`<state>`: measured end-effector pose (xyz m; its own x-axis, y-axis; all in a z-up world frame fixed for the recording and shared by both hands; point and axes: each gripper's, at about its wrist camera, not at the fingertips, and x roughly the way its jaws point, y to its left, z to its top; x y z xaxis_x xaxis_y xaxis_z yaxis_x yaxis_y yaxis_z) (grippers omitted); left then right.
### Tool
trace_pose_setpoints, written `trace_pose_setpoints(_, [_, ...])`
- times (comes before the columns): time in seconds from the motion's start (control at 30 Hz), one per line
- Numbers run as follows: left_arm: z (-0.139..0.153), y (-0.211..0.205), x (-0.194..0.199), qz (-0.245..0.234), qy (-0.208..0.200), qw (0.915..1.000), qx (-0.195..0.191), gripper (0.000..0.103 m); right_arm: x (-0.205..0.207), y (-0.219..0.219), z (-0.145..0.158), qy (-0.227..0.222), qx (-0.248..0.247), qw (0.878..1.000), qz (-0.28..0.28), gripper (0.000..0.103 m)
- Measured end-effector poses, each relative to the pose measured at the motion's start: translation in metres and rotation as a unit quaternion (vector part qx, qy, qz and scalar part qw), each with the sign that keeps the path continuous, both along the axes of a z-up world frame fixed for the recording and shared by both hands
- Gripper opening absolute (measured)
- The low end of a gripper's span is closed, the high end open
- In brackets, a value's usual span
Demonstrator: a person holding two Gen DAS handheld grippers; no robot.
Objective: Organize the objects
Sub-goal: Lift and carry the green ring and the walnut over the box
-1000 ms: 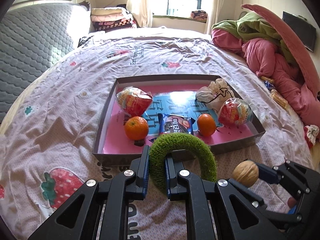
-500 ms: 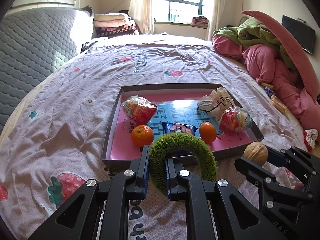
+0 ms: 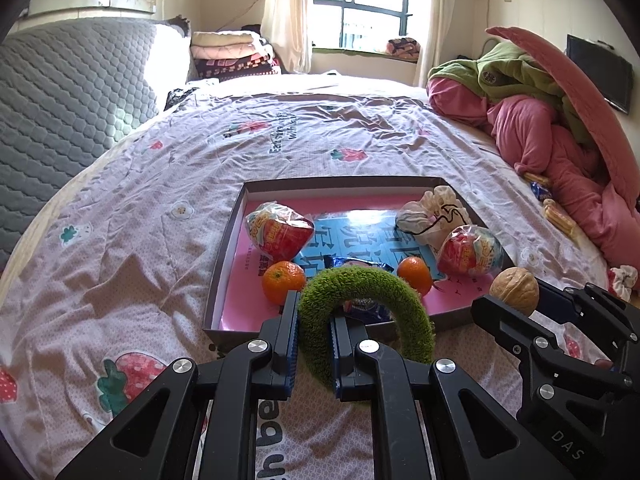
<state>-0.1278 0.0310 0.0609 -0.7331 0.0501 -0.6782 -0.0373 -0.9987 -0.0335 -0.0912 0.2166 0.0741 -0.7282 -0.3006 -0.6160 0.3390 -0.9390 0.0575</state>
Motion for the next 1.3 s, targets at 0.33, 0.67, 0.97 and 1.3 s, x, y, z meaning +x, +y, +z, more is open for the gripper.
trace_pose_setpoints(0.33, [0.010, -0.011, -0.006, 0.019, 0.018, 0.9997, 0.000, 0.013, -0.007, 0.002, 0.008, 0.009, -0.009, 1.000, -0.011, 0.036])
trace_pose_setpoints(0.67, [0.012, -0.044, -0.023, 0.058, 0.022, 0.9979, 0.017, 0.013, -0.021, 0.002, 0.013, 0.025, 0.005, 0.999, -0.021, 0.036])
trace_pose_setpoints(0.97, [0.004, -0.068, -0.046, 0.091, 0.013, 0.9955, 0.025, 0.013, -0.038, 0.008, 0.008, 0.018, -0.005, 1.000, -0.023, 0.036])
trace_pose_setpoints(1.3, [-0.028, -0.057, -0.066, 0.079, -0.026, 0.9961, 0.031, 0.014, -0.056, 0.008, -0.016, -0.011, 0.002, 1.000, -0.026, 0.036])
